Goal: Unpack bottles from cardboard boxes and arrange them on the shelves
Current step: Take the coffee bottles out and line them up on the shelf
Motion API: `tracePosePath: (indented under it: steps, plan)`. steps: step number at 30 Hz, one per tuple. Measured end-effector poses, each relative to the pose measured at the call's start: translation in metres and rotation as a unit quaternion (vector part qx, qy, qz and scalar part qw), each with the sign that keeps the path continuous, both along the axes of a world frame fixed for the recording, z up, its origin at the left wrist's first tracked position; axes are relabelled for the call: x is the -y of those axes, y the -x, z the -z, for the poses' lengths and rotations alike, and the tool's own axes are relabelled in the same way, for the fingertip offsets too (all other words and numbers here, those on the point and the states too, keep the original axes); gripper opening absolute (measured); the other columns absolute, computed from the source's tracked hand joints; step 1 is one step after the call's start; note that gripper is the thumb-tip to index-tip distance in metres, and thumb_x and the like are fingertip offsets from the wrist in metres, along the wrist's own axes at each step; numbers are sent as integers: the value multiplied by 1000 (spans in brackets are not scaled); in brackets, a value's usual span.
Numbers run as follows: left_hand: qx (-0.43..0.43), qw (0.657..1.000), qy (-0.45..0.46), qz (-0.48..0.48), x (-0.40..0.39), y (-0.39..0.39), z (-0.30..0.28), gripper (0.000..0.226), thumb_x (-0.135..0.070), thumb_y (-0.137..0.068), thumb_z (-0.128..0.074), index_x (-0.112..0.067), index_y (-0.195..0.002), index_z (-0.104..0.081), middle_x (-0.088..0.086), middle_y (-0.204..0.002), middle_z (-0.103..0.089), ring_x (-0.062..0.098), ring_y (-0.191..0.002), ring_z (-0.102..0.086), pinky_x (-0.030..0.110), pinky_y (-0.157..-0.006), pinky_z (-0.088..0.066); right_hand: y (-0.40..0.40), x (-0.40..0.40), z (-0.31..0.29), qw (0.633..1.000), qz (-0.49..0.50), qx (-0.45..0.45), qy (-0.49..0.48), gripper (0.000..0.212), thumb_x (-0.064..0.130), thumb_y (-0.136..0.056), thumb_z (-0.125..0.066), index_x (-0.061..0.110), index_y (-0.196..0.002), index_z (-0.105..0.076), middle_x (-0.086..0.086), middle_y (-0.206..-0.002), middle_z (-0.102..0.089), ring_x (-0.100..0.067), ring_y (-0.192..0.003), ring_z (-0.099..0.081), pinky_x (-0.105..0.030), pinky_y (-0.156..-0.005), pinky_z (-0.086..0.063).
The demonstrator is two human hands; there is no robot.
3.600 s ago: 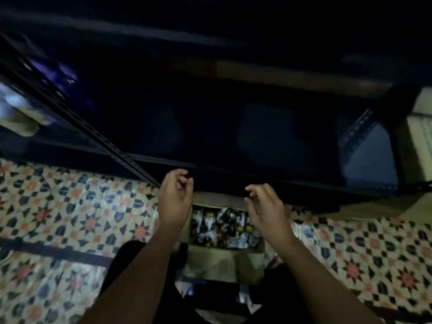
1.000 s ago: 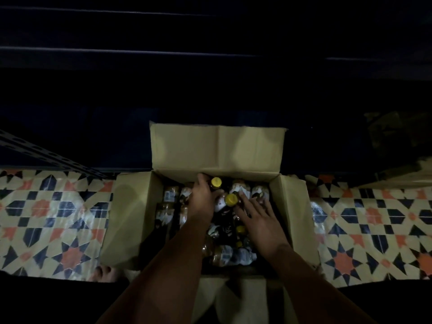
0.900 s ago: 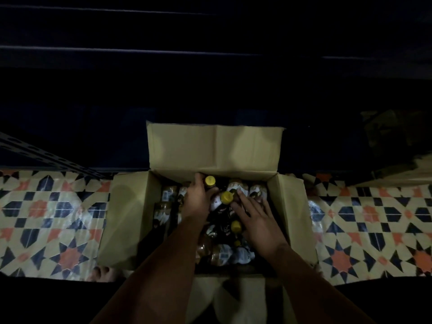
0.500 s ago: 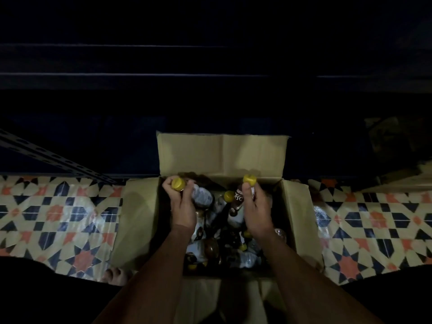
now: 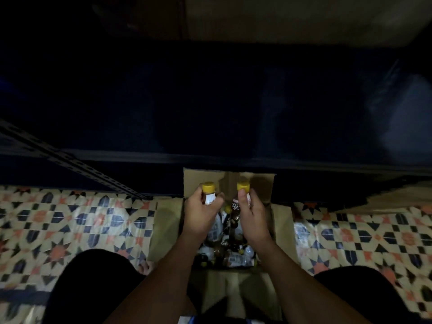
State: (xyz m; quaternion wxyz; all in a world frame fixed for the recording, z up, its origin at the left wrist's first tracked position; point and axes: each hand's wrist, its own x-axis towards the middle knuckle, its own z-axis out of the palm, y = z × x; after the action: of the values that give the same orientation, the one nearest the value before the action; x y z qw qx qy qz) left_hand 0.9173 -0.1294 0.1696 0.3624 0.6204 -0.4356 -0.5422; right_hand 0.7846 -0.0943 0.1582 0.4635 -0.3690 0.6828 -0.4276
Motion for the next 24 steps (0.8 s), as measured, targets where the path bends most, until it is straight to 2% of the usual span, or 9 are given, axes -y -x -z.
tracePosePath:
  steps: [3,5,9,12,15,20,24]
  plan:
    - [-10,1000,17,9,-2,0,-85,12,-14,-80,-73,-15,-75,-62,-5,-64,-62,10,-60,-54,34,-59,-47,-2,-4,-84,998,-33,-39,30,38,63,-96,-49,29,-107,-59,7,-98,-69,-4,-92,-65,-36,-85,-54]
    - [-7,999,35,11,-4,-1,-141,12,-22,-74,-70,-12,-74,-62,5,-66,-64,12,-62,-55,41,-59,-50,-4,-7,-134,994,-55,-75,55,37,64,-96,-51,30,-110,-54,7,-99,-69,-7,-92,-66,-41,-81,-56]
    - [7,995,95,31,-2,-2,-248,12,-15,-81,-70,-17,-74,-60,-6,-64,-60,9,-61,-54,33,-60,-47,-5,-8,-235,983,-30,-149,105,36,68,-94,-48,33,-102,-52,9,-92,-62,-11,-85,-62,-44,-72,-53]
    - [13,989,142,37,2,-3,-323,16,-6,-87,-70,-16,-79,-62,1,-69,-62,11,-64,-56,35,-62,-48,-3,0,-308,964,-9,-190,187,34,58,-96,-54,24,-96,-59,11,-84,-57,-14,-77,-58,-38,-66,-49]
    - [5,979,197,44,8,-1,-393,15,-3,-87,-71,-14,-80,-62,4,-70,-64,21,-64,-59,38,-61,-51,-3,12,-376,949,18,-189,251,33,50,-96,-59,18,-91,-61,10,-82,-55,-13,-73,-56,-27,-64,-43]
    - [-32,951,307,26,29,12,-498,7,-10,-81,-69,-10,-78,-63,0,-66,-63,6,-60,-56,23,-59,-47,-6,32,-479,907,76,-215,355,34,60,-97,-50,28,-88,-51,13,-74,-51,-2,-66,-51,-11,-62,-35]
    - [-54,915,399,33,50,18,-565,8,-5,-82,-69,-3,-78,-62,3,-67,-61,2,-61,-55,20,-60,-46,-6,54,-546,864,116,-230,433,32,57,-98,-49,26,-89,-50,8,-72,-55,-7,-63,-54,-17,-58,-38]
